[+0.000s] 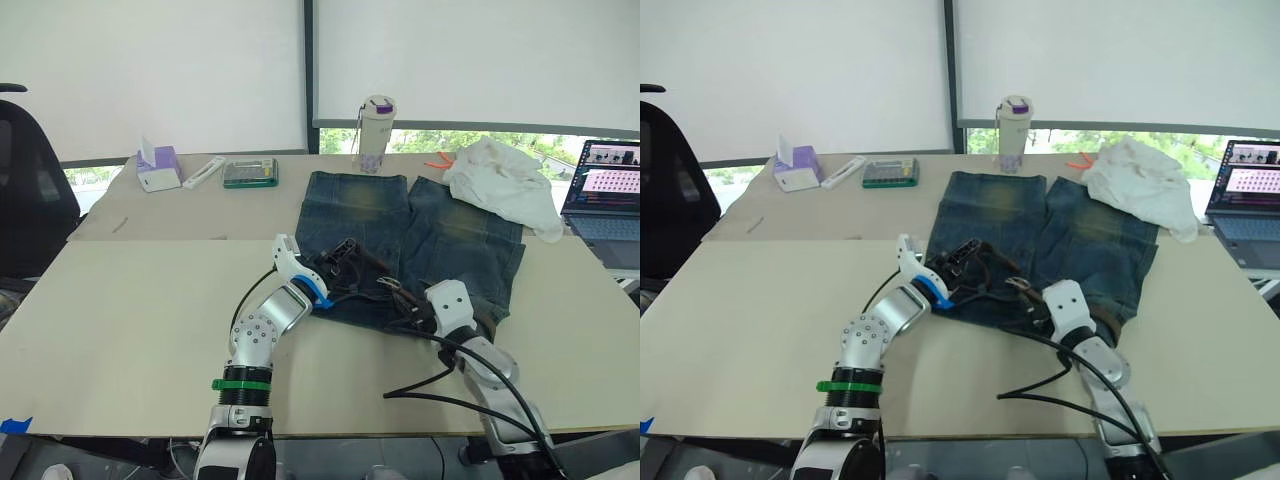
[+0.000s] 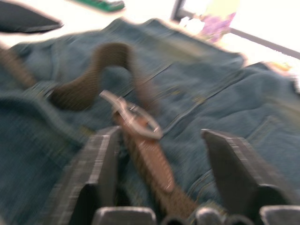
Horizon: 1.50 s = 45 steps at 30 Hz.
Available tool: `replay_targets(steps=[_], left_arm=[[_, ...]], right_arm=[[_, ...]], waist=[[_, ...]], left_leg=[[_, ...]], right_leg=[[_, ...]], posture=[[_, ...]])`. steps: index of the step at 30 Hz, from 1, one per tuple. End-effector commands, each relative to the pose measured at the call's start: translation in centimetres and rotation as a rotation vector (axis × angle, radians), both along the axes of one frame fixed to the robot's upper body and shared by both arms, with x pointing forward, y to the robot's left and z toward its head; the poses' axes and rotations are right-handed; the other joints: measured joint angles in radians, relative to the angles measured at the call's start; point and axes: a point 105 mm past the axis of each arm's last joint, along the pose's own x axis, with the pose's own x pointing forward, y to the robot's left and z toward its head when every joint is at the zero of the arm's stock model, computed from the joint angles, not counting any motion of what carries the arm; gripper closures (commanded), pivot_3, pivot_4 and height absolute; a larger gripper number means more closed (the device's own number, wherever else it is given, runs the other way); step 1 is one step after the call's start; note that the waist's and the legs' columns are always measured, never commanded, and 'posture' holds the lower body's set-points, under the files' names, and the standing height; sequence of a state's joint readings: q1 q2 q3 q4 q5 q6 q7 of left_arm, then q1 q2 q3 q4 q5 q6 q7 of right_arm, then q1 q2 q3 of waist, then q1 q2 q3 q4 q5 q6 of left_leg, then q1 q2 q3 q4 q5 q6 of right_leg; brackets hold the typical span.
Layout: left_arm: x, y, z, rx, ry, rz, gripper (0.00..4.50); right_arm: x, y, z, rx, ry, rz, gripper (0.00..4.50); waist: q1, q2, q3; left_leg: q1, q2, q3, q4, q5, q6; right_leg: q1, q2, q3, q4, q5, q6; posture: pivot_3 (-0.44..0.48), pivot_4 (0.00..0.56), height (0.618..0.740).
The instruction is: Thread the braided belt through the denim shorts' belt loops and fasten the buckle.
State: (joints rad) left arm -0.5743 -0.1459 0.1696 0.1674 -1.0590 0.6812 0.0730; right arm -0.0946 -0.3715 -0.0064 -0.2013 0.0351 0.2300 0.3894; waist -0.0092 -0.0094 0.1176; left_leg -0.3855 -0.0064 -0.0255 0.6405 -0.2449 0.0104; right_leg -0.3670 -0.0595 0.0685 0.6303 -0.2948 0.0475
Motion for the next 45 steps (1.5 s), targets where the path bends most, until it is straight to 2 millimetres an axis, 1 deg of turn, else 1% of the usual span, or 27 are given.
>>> replay_targets(steps=[1,3,5,8,11,12,14,16,19,21,23,25,27,29,31,35,37,40,45], left_arm=[[-0.2,-0.2,2.3,0.042,-0.095,-0.025,0.00],[-0.5,0.4,2.7,0.074,-0.147,-0.046,0.00],[-1.1,1.1,3.6,0.221,-0.300,-0.092,0.00],[-1.5,2.3,3.9,0.368,-0.428,-0.146,0.00],[-0.4,3.9,4.0,0.591,-0.563,-0.131,0.00],[-0.1,4.2,4.0,0.638,-0.589,-0.125,0.00],[1.3,5.0,4.0,0.740,-0.628,-0.087,0.00],[2.3,5.2,3.7,0.852,-0.681,-0.077,0.00],[3.6,4.4,3.2,0.970,-0.740,-0.094,0.00],[4.8,2.9,3.4,0.976,-0.756,-0.116,0.00],[5.5,1.8,3.4,0.996,-0.772,-0.135,0.00],[6.1,0.4,3.0,1.089,-0.803,-0.198,0.00],[6.6,-0.3,2.6,1.145,-0.809,-0.232,0.00],[6.8,-1.0,1.4,1.211,-0.774,-0.295,0.00],[6.9,-1.2,0.7,1.273,-0.759,-0.320,0.00],[7.0,-1.6,-1.0,1.195,-0.572,-0.305,0.00],[6.8,-2.0,-1.6,1.175,-0.538,-0.310,0.00],[6.6,-2.8,-1.2,1.092,-0.521,-0.294,0.83],[6.6,-3.0,-0.7,1.015,-0.515,-0.276,2.51]], right_arm=[[-1.4,0.1,1.3,-0.001,0.053,0.110,0.07],[-2.5,-0.1,1.2,0.003,0.129,0.169,0.07],[-2.8,-0.6,2.4,0.057,0.146,0.170,0.07],[-3.2,-0.3,3.9,0.144,0.148,0.212,0.07],[-3.7,0.2,5.0,0.224,0.143,0.268,0.07],[-3.8,0.3,5.2,0.239,0.139,0.273,0.07],[-3.8,0.5,5.4,0.256,0.134,0.286,0.07],[-3.7,0.7,5.3,0.254,0.134,0.282,0.07],[-3.6,0.8,4.9,0.250,0.139,0.270,0.07],[-3.4,0.9,4.7,0.249,0.137,0.262,0.07],[-3.2,0.9,4.6,0.243,0.132,0.255,0.07],[-3.2,1.0,4.9,0.245,0.125,0.252,0.07],[-3.2,1.0,5.0,0.246,0.121,0.251,0.07],[-3.2,0.9,5.1,0.242,0.113,0.243,0.07],[-3.3,0.7,5.2,0.240,0.106,0.233,0.07],[-3.4,0.5,5.4,0.242,0.093,0.215,0.07],[-3.5,0.5,5.3,0.240,0.092,0.208,0.07],[-3.6,0.3,5.3,0.237,0.092,0.199,0.00],[-3.7,0.1,5.2,0.233,0.092,0.188,0.00]], waist=[[0.003,0.000,0.000],[0.003,0.000,0.000],[0.000,0.000,0.000],[-0.006,0.001,0.000],[-0.005,0.000,0.000],[-0.004,0.000,0.000],[0.001,0.000,0.000],[0.010,0.000,0.000],[0.018,0.000,0.000],[0.022,0.000,0.000],[0.024,-0.001,0.001],[0.021,-0.001,0.001],[0.021,-0.002,0.001],[0.018,-0.002,0.001],[0.014,-0.002,0.001],[0.011,-0.002,0.001],[0.012,-0.002,0.001],[0.014,-0.002,0.001],[0.015,-0.002,0.001]], left_leg=[[0.000,0.000,0.000,0.000,0.000,0.000],[0.000,-0.001,0.000,0.000,0.000,0.000],[0.000,0.000,0.000,0.000,0.000,0.000],[0.001,0.000,0.000,0.000,0.000,0.000],[0.003,0.001,-0.001,-0.001,0.000,0.000],[0.003,0.001,-0.001,-0.001,0.000,0.000],[0.002,0.000,-0.001,-0.001,0.000,0.000],[0.002,-0.001,-0.001,-0.001,0.000,0.001],[0.001,-0.002,-0.001,-0.001,-0.001,0.001],[0.000,-0.003,-0.001,0.000,-0.001,0.001],[-0.001,-0.004,-0.001,0.001,-0.001,0.002],[-0.002,-0.005,-0.001,0.002,-0.001,0.003],[-0.002,-0.006,-0.002,0.002,-0.001,0.003],[-0.002,-0.006,-0.002,0.002,-0.002,0.003],[-0.002,-0.006,-0.002,0.002,-0.002,0.004],[-0.002,-0.006,-0.003,0.002,-0.002,0.004],[-0.002,-0.006,-0.003,0.002,-0.002,0.004],[-0.002,-0.007,-0.003,0.002,-0.002,0.004],[-0.002,-0.007,-0.003,0.002,-0.002,0.004]], right_leg=[[0.000,0.000,0.000,0.000,0.000,0.000],[0.000,0.000,0.000,0.000,0.000,0.000],[0.000,0.000,0.000,0.000,0.000,0.000],[0.000,0.002,0.000,0.000,0.000,0.000],[0.002,0.002,0.000,0.000,0.000,0.000],[0.002,0.002,0.000,0.000,0.000,0.000],[0.002,0.001,0.000,-0.001,0.000,0.000],[0.002,0.000,-0.001,-0.002,0.000,0.000],[0.002,-0.001,-0.001,-0.002,0.000,0.000],[0.002,-0.001,-0.001,-0.002,0.000,0.000],[0.001,-0.001,-0.002,-0.002,0.000,0.000],[0.000,-0.001,-0.002,-0.001,0.000,0.000],[0.000,-0.001,-0.002,-0.001,0.000,0.000],[0.000,-0.001,-0.002,-0.001,0.000,0.001],[0.000,0.000,-0.002,0.000,0.000,0.001],[0.000,0.000,-0.002,0.001,-0.001,0.001],[0.000,0.000,-0.002,0.001,-0.001,0.001],[0.000,-0.001,-0.002,0.002,-0.001,0.001],[0.000,-0.001,-0.002,0.002,-0.001,0.001]], posture=[[0.000,0.150,0.740],[0.000,0.150,0.740],[0.000,0.150,0.740],[0.000,0.150,0.740],[0.000,0.150,0.740],[0.000,0.150,0.740],[0.000,0.150,0.740],[0.000,0.150,0.740],[0.000,0.150,0.740],[0.000,0.150,0.740],[0.000,0.150,0.740],[0.000,0.150,0.740],[0.000,0.150,0.740],[0.000,0.150,0.740],[0.000,0.150,0.740],[0.000,0.150,0.740],[0.000,0.150,0.740],[0.000,0.150,0.740],[0.000,0.150,0.740]])
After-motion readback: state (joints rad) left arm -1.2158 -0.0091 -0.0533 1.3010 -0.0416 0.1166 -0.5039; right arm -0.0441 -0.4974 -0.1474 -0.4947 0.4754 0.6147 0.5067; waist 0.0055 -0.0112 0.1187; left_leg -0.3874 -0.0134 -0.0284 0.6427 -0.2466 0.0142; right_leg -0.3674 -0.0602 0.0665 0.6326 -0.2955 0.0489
